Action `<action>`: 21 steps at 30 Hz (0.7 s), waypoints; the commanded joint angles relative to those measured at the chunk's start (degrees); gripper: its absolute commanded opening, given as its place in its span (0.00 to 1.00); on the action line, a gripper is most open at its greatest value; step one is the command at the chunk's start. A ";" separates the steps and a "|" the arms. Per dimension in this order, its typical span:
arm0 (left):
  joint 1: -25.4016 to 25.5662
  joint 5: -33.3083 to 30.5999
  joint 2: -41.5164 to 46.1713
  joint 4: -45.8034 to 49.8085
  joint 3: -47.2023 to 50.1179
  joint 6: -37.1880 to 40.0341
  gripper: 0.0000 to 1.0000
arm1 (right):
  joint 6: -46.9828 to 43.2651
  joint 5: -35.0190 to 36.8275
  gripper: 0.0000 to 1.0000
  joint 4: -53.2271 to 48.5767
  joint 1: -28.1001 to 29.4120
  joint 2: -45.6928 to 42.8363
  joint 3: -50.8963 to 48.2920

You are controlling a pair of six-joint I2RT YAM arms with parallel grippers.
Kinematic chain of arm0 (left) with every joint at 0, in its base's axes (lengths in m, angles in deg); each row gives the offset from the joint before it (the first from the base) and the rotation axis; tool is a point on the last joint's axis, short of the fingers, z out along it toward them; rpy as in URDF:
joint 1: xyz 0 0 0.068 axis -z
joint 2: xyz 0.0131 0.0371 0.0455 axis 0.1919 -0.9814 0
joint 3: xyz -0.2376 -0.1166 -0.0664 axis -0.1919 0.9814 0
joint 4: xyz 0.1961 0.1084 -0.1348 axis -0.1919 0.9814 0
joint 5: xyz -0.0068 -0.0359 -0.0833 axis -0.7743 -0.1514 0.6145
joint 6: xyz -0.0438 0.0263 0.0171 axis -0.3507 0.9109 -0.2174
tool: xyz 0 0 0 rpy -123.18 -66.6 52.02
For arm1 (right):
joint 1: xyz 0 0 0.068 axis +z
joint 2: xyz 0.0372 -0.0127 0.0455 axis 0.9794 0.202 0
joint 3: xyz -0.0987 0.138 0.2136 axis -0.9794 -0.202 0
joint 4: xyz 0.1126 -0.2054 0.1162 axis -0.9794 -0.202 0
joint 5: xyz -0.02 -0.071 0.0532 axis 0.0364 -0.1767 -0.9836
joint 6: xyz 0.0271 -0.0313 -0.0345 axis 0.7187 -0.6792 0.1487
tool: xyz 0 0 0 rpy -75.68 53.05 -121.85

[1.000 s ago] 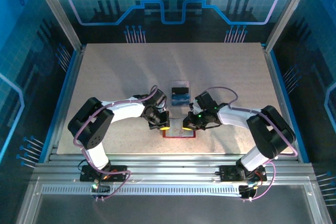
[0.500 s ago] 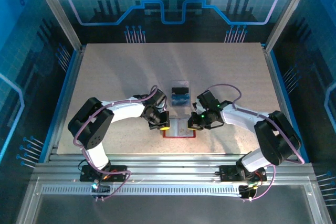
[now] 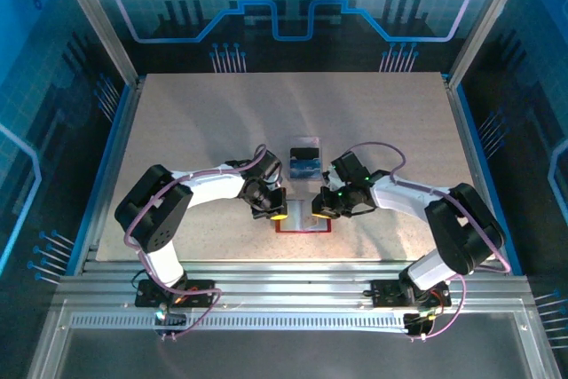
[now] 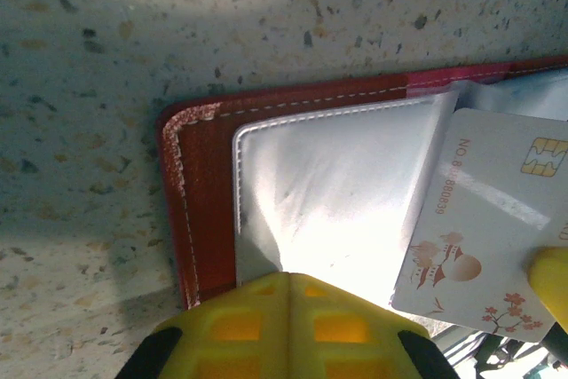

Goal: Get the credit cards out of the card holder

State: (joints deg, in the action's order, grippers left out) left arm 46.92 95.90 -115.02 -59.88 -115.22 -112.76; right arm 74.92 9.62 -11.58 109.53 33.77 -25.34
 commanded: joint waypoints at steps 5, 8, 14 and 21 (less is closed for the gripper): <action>0.60 1.87 -1.53 -0.72 -0.51 -0.14 0.02 | 1.44 -1.40 0.13 1.67 0.44 0.63 -0.80; 0.84 2.10 -1.90 -0.71 -1.03 -0.15 0.02 | 1.35 -1.02 0.13 1.26 0.46 0.30 -0.87; 0.86 0.76 -0.10 0.35 -1.60 -0.06 0.02 | -0.32 0.78 0.09 -2.26 0.29 -1.75 0.68; -0.18 -1.60 4.02 2.09 -1.35 0.23 0.03 | -5.60 3.68 0.01 -10.90 -0.83 -4.18 5.39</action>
State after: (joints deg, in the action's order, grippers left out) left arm 47.21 95.79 -114.12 -59.95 -115.67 -112.76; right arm 72.69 11.56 -17.09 109.40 31.45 -22.79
